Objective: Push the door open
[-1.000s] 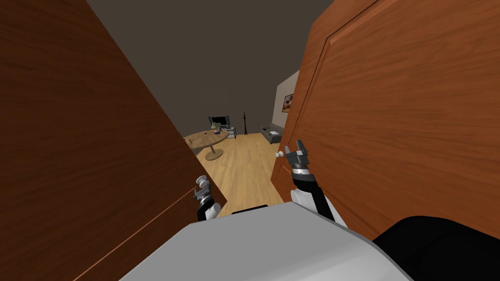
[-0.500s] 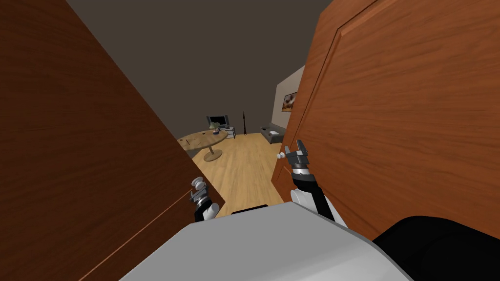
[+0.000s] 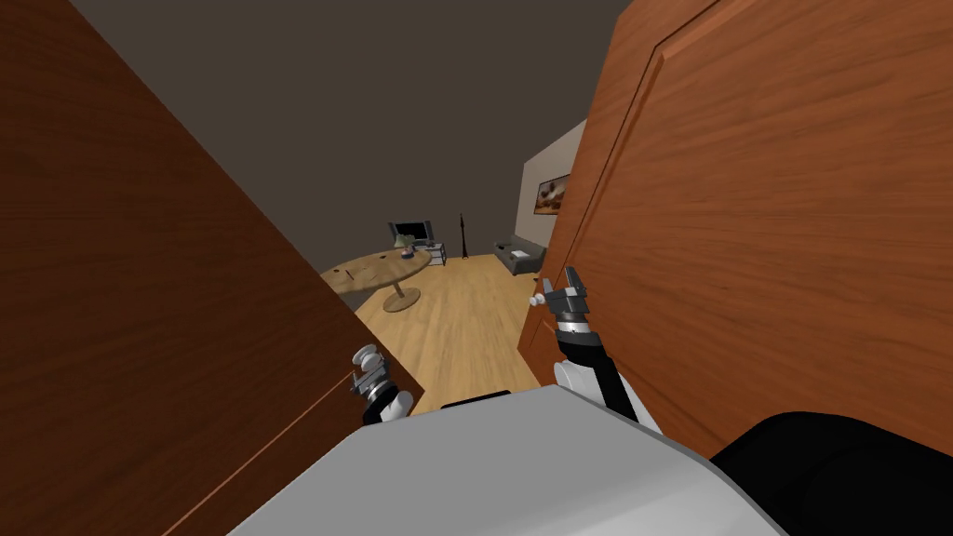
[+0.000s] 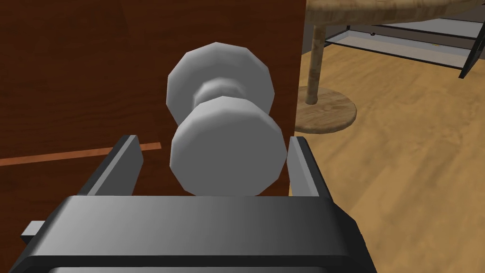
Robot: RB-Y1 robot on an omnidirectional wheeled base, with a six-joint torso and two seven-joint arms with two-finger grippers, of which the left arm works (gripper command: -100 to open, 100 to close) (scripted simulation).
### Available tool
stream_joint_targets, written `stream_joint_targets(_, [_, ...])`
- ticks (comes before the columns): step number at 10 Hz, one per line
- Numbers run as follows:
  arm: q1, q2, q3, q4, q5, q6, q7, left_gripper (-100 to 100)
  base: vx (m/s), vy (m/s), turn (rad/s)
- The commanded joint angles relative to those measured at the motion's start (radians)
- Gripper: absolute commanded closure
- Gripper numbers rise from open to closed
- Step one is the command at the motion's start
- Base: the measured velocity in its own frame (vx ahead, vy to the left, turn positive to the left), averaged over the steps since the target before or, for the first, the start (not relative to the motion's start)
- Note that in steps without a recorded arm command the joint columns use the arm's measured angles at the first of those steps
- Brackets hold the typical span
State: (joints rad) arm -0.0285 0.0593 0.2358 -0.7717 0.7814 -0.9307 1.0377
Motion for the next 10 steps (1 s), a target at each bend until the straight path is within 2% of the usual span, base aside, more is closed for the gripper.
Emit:
stream_joint_targets(1, [0.021, -0.002, 0.033, -0.033, 0.021, -0.014, -0.021, 100, 0.105, 0.04, -0.065])
stream_joint_targets(3, [0.036, -0.01, 0.059, -0.053, 0.043, -0.018, -0.034, 100, 0.119, 0.053, -0.074])
stream_joint_targets(4, [0.036, -0.01, 0.059, -0.053, 0.043, -0.018, -0.034, 100, 0.113, 0.042, -0.026])
stream_joint_targets(7, [0.063, -0.032, 0.105, -0.087, 0.081, -0.026, -0.057, 100, 0.135, 0.053, -0.063])
stream_joint_targets(10, [0.07, -0.04, 0.119, -0.097, 0.093, -0.028, -0.064, 100, 0.083, 0.035, -0.023])
